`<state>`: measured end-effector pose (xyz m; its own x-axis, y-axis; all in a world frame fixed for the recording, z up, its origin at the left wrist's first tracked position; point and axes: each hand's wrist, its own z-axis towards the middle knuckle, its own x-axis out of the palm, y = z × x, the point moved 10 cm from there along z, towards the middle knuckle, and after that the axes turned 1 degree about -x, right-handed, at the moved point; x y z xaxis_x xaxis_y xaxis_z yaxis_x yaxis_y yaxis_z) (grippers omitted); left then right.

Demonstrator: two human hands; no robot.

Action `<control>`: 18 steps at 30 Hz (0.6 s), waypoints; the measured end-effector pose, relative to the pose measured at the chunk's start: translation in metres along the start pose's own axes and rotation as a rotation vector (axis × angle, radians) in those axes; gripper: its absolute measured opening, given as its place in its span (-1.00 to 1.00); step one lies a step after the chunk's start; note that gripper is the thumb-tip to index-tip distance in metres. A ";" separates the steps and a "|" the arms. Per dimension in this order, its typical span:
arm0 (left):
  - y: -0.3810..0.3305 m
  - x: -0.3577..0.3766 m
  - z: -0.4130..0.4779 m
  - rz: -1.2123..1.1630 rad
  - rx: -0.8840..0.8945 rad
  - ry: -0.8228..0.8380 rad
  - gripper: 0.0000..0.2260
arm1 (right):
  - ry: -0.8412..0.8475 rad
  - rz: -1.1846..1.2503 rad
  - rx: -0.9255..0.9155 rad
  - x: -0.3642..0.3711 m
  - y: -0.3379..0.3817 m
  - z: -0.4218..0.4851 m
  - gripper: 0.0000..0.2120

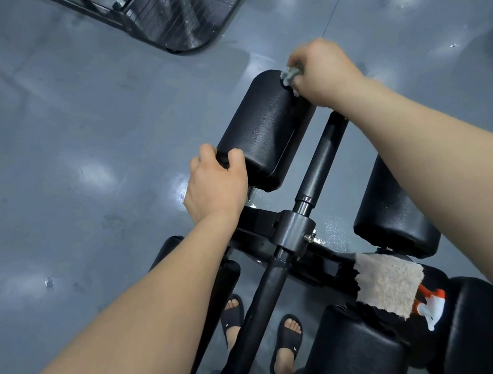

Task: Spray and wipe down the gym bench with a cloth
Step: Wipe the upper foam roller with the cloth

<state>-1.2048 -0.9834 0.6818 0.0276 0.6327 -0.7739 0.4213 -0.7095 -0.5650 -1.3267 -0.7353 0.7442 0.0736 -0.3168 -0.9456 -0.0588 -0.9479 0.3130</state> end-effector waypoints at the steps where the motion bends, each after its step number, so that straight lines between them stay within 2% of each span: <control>1: 0.000 0.000 0.000 0.000 0.005 -0.001 -0.74 | -0.009 0.003 0.026 -0.001 -0.002 0.002 -0.80; 3: -0.001 0.000 -0.001 0.000 0.013 -0.001 -0.74 | 0.012 -0.015 0.032 0.002 -0.002 0.004 -0.84; 8: 0.001 0.000 -0.001 0.006 0.011 -0.004 -0.73 | 0.139 -0.049 -0.131 0.010 0.020 -0.016 -0.85; 11: 0.000 0.001 -0.001 0.009 0.014 -0.001 -0.73 | 0.197 -0.046 -0.179 0.015 0.027 -0.028 -0.78; 18: -0.003 0.000 -0.003 0.014 0.035 -0.004 -0.75 | -0.009 -0.082 -0.052 0.004 0.012 -0.004 -0.82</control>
<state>-1.2034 -0.9807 0.6844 0.0296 0.6211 -0.7832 0.3887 -0.7290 -0.5634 -1.3232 -0.7478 0.7440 0.0666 -0.2378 -0.9690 -0.0014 -0.9712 0.2383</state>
